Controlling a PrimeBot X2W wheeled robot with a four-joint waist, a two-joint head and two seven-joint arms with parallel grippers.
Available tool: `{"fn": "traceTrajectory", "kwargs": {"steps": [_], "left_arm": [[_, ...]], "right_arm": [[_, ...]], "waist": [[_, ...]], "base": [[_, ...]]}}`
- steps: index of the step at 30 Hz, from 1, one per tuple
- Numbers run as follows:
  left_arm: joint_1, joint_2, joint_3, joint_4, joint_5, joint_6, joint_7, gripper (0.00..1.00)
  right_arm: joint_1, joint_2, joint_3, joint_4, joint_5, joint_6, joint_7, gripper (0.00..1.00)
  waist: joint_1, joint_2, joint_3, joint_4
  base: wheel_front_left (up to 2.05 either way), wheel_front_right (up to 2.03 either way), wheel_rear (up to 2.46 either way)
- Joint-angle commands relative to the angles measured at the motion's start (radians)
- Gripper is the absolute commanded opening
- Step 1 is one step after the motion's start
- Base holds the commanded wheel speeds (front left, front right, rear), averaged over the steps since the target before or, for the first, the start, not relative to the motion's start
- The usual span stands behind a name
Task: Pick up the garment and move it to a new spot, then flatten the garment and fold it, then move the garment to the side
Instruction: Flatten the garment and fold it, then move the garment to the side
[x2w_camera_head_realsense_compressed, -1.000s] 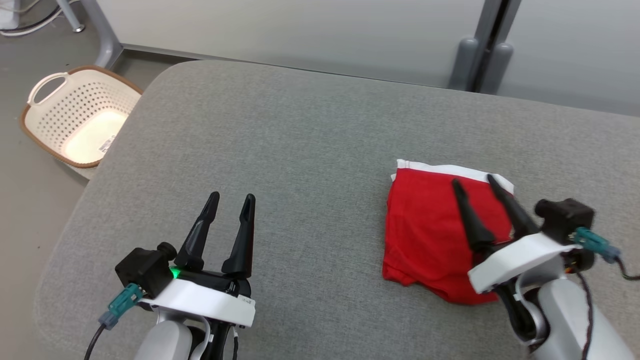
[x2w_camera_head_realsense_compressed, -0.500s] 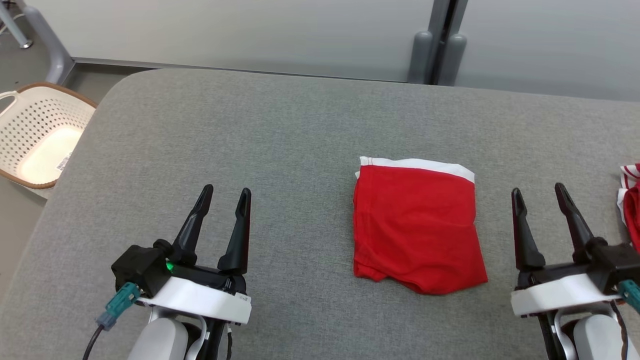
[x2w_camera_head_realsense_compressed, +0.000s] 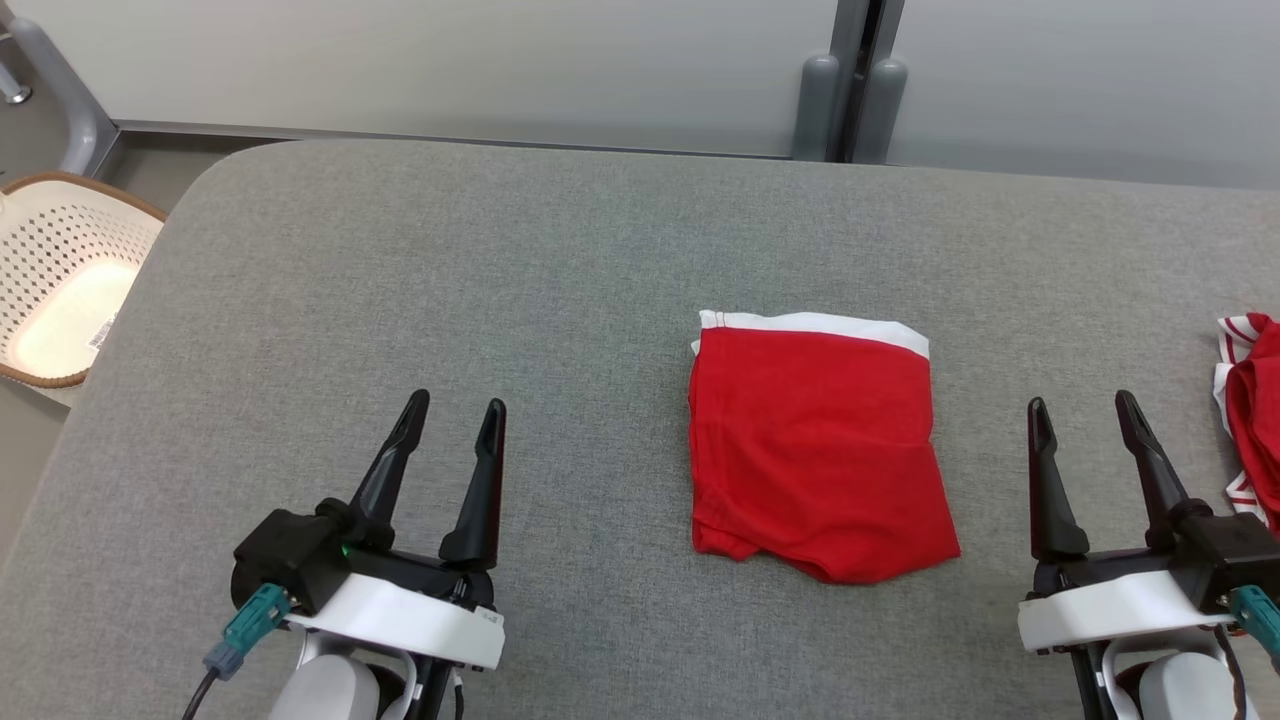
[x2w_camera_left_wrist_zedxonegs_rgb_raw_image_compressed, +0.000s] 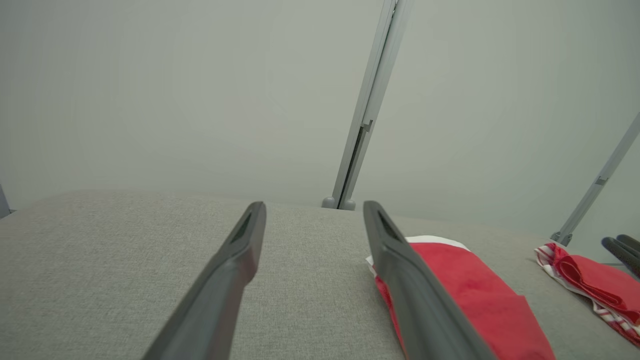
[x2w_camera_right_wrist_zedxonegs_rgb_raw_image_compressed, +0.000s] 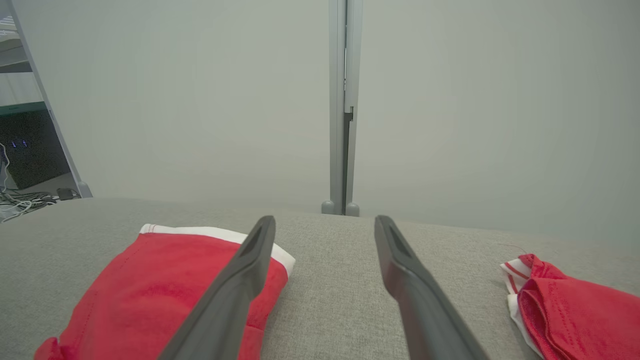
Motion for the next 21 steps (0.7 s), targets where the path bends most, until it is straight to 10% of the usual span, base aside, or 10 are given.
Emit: {"fn": "traceTrajectory", "kwargs": {"steps": [1,21], "left_arm": [[-0.010,0.003,-0.002,-0.003,-0.002,-0.001,-0.002,1.00],[-0.060,0.003,-0.073,0.016,-0.037,-0.001,-0.002,1.00]], "right_arm": [[0.003,-0.001,-0.001,0.001,-0.004,-0.001,-0.007,1.00],[-0.148,0.006,0.040,0.294,0.151,0.000,0.107,1.00]], "waist": [[0.0000,-0.0001,0.002,0.002],[0.0000,-0.0001,0.110,0.114]], "base": [[0.00,0.00,0.00],[0.00,0.00,0.00]]}}
